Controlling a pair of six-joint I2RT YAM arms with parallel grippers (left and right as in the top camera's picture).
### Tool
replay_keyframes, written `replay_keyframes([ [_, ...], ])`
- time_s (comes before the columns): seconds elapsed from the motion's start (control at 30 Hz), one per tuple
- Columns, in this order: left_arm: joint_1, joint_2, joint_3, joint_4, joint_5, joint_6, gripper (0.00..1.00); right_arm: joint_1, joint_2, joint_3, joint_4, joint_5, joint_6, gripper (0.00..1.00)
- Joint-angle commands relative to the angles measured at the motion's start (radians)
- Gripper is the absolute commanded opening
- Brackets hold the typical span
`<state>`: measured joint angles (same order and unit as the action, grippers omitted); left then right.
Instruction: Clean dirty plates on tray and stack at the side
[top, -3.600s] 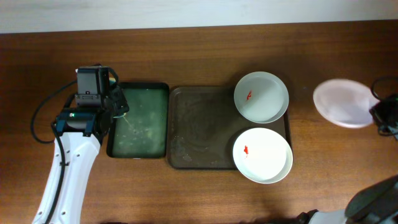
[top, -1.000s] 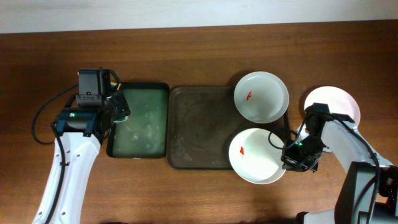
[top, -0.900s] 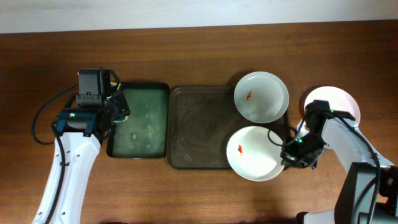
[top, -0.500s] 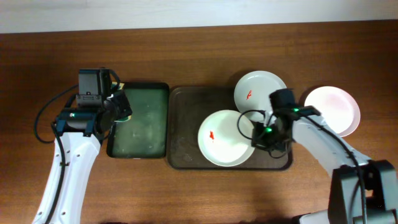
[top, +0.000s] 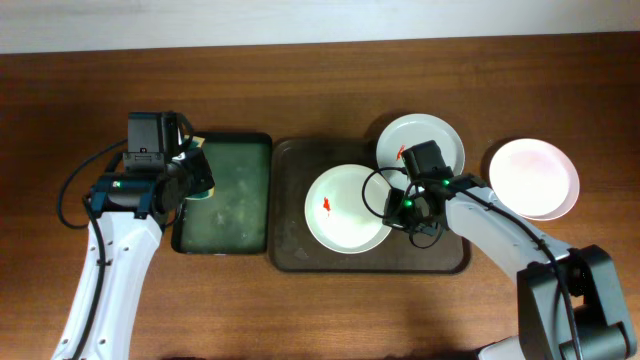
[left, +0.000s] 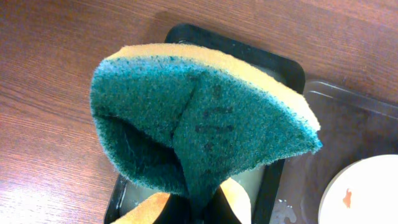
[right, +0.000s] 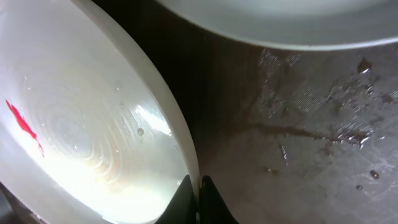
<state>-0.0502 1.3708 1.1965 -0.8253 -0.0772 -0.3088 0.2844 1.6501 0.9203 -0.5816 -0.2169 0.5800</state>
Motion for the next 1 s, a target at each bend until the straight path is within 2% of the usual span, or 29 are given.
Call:
replay_keyframes([
  [0.0, -0.007, 0.005, 0.019, -0.003, 0.015, 0.024, 0.00, 0.005, 0.031, 0.015, 0.011, 0.049, 0.012, 0.04],
  [0.23, -0.068, 0.024, 0.043, -0.020, 0.011, 0.076, 0.00, 0.020, 0.070, 0.015, 0.022, 0.049, 0.012, 0.04],
  [0.37, -0.068, 0.127, 0.176, -0.154, 0.019, 0.076, 0.00, 0.039, 0.071, 0.015, 0.040, 0.050, 0.012, 0.04],
  [0.43, -0.068, 0.206, 0.277, -0.243, 0.077, 0.104, 0.00, 0.038, 0.071, 0.015, 0.045, 0.050, 0.012, 0.04],
  [0.53, -0.080, 0.303, 0.389, -0.313, 0.206, 0.125, 0.00, 0.036, 0.071, 0.015, 0.049, 0.043, 0.002, 0.09],
  [0.6, -0.093, 0.332, 0.407, -0.304, 0.260, 0.124, 0.00, 0.031, 0.071, 0.015, 0.064, -0.007, -0.068, 0.15],
  [0.77, -0.145, 0.347, 0.407, -0.303, 0.270, 0.123, 0.00, 0.005, 0.071, 0.015, 0.064, -0.098, -0.105, 0.22],
  [0.87, -0.195, 0.350, 0.407, -0.305, 0.268, 0.108, 0.00, -0.005, 0.071, 0.015, 0.058, -0.098, -0.113, 0.34],
  [0.97, -0.241, 0.365, 0.407, -0.299, 0.267, 0.076, 0.00, -0.005, 0.071, 0.015, 0.063, -0.097, -0.117, 0.35],
])
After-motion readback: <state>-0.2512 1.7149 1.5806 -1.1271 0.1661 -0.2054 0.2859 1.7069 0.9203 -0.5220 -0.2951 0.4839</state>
